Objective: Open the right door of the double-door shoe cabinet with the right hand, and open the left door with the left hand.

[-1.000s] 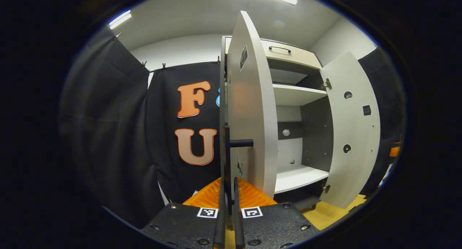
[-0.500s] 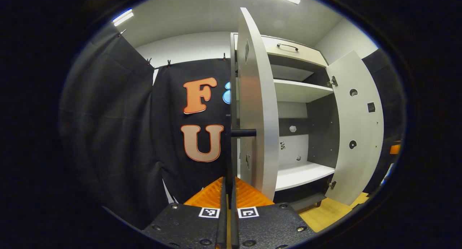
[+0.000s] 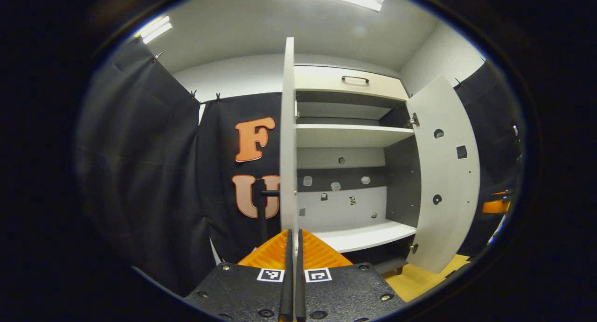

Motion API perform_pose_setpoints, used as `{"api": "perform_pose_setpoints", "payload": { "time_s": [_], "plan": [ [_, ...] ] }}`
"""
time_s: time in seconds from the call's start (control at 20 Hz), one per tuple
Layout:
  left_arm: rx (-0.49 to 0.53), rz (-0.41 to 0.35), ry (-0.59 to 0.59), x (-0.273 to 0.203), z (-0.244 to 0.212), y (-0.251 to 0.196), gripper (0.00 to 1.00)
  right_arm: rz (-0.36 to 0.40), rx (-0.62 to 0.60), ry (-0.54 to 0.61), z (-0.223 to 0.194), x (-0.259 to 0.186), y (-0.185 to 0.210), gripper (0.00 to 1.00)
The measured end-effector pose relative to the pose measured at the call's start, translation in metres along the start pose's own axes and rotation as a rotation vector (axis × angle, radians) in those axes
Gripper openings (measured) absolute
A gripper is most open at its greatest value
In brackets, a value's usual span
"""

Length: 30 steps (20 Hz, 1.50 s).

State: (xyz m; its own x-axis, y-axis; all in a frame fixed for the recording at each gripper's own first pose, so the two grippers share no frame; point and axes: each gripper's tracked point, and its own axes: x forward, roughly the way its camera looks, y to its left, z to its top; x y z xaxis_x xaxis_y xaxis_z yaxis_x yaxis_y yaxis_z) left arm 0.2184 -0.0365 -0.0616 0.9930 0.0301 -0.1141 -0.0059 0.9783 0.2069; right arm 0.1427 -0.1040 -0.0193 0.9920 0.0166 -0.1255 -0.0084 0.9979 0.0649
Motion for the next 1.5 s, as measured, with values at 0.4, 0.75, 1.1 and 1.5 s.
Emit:
{"api": "perform_pose_setpoints", "payload": {
  "time_s": [0.4,0.75,1.1,1.5],
  "plan": [
    [-0.103,-0.039,0.056,0.010,-0.023,-0.051,0.02,-0.026,0.002,-0.037,0.008,0.001,-0.023,0.99],
    [-0.115,-0.049,0.029,0.024,-0.026,-0.071,0.17,-0.062,0.030,-0.051,0.012,0.000,-0.039,0.89],
    [-0.088,-0.019,-0.008,0.028,-0.020,-0.068,0.81,-0.074,0.035,-0.042,0.008,-0.001,-0.043,0.89],
    [-0.070,0.003,-0.014,0.026,-0.020,-0.062,0.94,-0.060,0.034,-0.040,0.007,0.000,-0.034,0.89]
  ]
}}
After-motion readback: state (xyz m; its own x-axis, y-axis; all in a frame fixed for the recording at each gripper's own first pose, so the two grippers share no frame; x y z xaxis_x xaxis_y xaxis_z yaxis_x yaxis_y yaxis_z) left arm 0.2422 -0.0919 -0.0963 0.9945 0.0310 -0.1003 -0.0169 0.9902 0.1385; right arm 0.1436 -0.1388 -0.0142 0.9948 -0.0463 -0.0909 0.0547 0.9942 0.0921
